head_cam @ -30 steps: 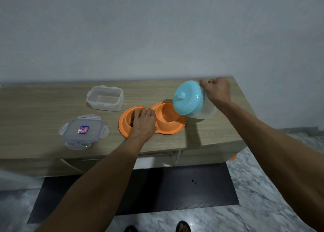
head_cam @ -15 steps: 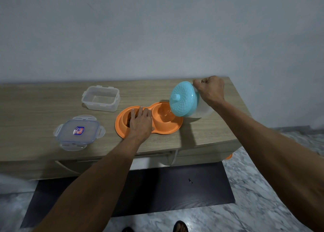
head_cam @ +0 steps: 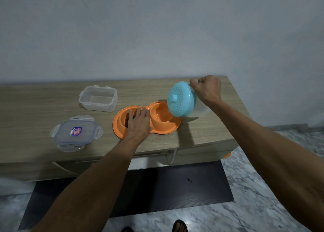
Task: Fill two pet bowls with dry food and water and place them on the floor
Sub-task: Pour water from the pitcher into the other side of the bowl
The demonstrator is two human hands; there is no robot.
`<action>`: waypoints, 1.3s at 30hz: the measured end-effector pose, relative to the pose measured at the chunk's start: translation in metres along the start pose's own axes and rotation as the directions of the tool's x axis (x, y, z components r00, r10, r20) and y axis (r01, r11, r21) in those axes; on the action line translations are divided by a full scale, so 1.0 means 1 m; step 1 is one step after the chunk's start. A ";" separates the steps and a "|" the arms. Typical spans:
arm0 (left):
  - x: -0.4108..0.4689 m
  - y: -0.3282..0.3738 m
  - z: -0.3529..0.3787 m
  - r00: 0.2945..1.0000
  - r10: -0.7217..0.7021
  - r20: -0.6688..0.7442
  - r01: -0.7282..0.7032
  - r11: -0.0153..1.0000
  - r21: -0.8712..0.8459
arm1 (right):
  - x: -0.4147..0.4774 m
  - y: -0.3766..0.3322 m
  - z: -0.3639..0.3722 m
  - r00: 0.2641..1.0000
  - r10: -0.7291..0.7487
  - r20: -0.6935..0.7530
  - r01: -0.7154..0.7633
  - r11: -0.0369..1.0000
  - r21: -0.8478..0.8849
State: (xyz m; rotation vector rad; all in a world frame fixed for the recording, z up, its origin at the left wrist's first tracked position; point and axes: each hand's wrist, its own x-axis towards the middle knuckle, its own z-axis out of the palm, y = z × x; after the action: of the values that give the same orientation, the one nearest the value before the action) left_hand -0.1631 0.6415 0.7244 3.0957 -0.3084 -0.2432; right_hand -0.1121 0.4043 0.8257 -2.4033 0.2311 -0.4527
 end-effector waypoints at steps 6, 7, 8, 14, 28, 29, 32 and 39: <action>0.001 0.000 0.000 1.000 -0.001 0.001 0.001 1.000 0.003 | 0.002 0.000 0.003 1.000 -0.013 -0.007 0.013 1.000 0.013; 0.001 0.000 0.000 1.000 -0.001 0.004 0.001 1.000 0.001 | 0.003 0.000 0.004 1.000 -0.018 -0.007 0.018 1.000 0.014; 0.001 0.000 0.000 1.000 -0.001 0.007 0.001 1.000 0.000 | 0.003 0.000 0.004 1.000 -0.022 -0.007 0.022 1.000 0.016; 0.001 0.000 -0.001 1.000 -0.001 0.008 0.001 1.000 -0.003 | 0.004 -0.001 0.005 1.000 -0.025 -0.008 0.025 0.999 0.023; 0.001 0.001 0.000 1.000 -0.005 0.019 0.005 1.000 0.005 | 0.005 0.001 0.002 0.999 -0.031 -0.012 0.032 0.999 0.027; 0.001 0.001 0.000 1.000 -0.004 0.018 0.004 1.000 0.006 | 0.005 0.001 0.002 0.999 -0.032 -0.014 0.032 0.999 0.027; 0.001 0.001 -0.001 1.000 -0.002 0.018 0.002 1.000 0.006 | 0.006 0.001 0.003 1.000 -0.027 -0.016 0.028 0.999 0.032; 0.001 0.001 0.000 1.000 -0.006 0.009 0.006 1.000 0.006 | 0.006 0.003 0.001 0.999 0.033 -0.029 -0.031 0.997 0.077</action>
State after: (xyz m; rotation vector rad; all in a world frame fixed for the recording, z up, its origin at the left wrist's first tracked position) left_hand -0.1625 0.6408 0.7238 3.1032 -0.3001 -0.2566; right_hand -0.1066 0.4006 0.8248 -2.3164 0.2603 -0.4750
